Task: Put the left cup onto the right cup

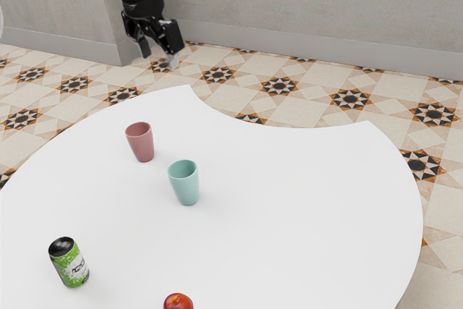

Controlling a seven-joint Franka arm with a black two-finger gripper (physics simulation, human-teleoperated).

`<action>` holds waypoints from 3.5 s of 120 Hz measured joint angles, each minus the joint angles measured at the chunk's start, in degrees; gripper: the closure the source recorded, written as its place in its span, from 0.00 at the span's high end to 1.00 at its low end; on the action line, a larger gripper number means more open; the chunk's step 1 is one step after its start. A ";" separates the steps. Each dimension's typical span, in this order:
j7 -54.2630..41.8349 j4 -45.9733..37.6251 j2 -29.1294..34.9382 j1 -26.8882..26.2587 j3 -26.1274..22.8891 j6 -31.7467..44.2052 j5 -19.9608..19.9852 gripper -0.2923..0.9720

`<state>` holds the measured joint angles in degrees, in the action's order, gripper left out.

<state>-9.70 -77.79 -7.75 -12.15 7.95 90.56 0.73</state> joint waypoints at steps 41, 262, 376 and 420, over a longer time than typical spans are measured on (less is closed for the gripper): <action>-0.79 -3.25 -3.96 7.37 -1.87 4.61 -3.30 0.77; -6.96 -1.13 -32.84 17.51 2.19 34.05 7.57 0.66; -5.99 -1.43 -29.70 15.67 3.04 31.12 8.06 0.15; -2.04 -14.27 -13.41 8.31 -3.13 23.40 2.53 0.15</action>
<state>-11.74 -92.06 -21.15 -3.84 4.81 113.96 3.26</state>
